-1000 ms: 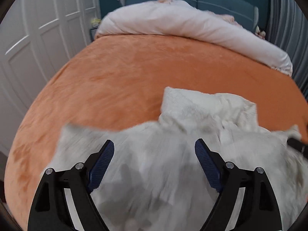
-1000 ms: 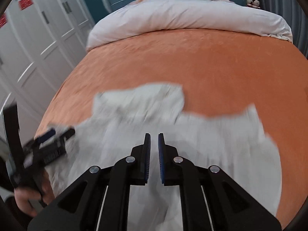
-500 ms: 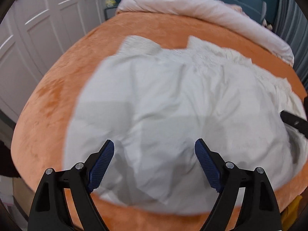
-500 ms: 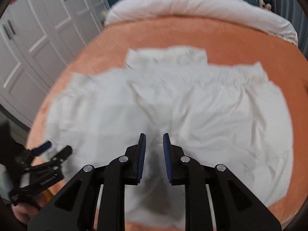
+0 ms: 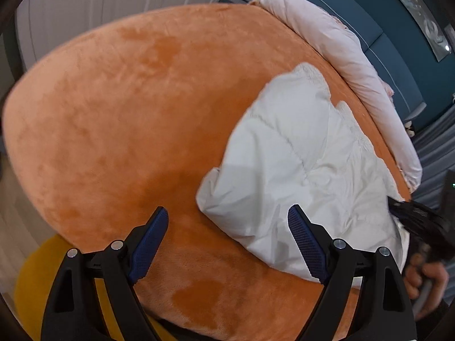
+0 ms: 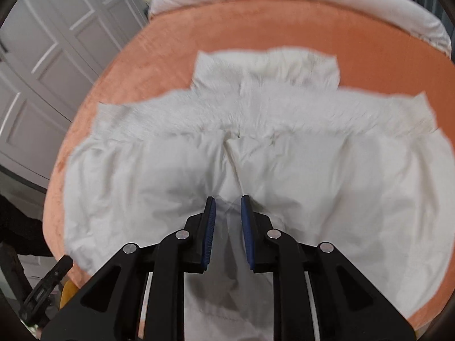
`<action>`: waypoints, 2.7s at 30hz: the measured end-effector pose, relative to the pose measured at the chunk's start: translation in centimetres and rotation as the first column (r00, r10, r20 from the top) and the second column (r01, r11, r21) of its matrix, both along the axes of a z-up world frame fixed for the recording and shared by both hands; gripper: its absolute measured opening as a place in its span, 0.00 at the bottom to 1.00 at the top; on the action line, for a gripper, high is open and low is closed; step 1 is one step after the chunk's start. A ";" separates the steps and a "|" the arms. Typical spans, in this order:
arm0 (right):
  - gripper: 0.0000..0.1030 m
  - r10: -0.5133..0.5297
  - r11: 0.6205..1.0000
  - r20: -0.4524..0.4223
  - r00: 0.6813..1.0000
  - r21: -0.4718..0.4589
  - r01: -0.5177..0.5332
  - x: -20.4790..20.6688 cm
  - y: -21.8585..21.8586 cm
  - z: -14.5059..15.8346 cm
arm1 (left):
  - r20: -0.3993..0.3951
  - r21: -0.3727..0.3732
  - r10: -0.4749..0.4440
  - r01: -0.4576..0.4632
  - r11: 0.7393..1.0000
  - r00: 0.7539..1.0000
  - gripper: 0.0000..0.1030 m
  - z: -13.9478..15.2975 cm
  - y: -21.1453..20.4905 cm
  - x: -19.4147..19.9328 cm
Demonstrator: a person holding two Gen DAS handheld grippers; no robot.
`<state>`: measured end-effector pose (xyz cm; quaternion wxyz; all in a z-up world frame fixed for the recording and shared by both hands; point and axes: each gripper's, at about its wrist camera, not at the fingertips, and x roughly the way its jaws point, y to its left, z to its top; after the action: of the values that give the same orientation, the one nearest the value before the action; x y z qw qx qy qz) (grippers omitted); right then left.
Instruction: Fold large clothes
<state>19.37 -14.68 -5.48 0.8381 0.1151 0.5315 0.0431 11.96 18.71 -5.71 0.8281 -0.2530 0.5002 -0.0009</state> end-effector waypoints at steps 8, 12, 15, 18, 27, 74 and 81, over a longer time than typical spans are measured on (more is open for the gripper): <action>0.17 0.021 0.994 0.013 1.000 -0.107 -0.019 0.4 1.5 -2.2 | 0.012 -0.037 -0.015 0.016 0.999 1.000 0.87 -2.3 -1.9 2.5; 0.17 0.040 0.988 0.024 0.999 -0.153 -0.036 0.9 2.1 -2.5 | 0.027 -0.095 -0.061 0.063 0.994 0.998 0.52 -2.0 -3.3 3.9; 0.17 0.050 0.988 0.030 0.998 -0.149 -0.045 0.7 1.9 -1.7 | 0.069 -0.105 -0.105 0.112 0.988 0.992 0.09 0.0 -4.1 4.3; 0.17 0.018 0.999 0.074 0.997 -0.045 -0.015 -1.0 0.4 0.4 | 0.141 -0.059 -0.166 0.175 0.983 0.976 0.05 3.7 -5.2 3.8; 0.19 -0.035 0.999 0.166 0.985 0.036 0.030 -5.6 -4.3 3.9 | 0.207 -0.002 -0.190 0.195 0.981 0.960 0.05 8.0 -7.1 2.5; 0.20 -0.107 0.957 0.211 0.972 0.285 0.043 -12.7 -12.3 0.1 | 0.328 0.208 -0.503 0.458 0.864 0.800 0.03 16.4 -25.2 0.6; 0.19 -0.029 0.973 0.257 0.966 0.228 -0.031 -9.5 -9.5 4.1 | 0.198 -0.007 -0.199 0.204 0.979 0.960 0.03 11.5 -9.9 0.9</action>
<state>9.90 -24.22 -1.35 0.8813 0.2044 0.4090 0.1192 12.86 8.84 5.75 0.8654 -0.2109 0.4393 -0.1170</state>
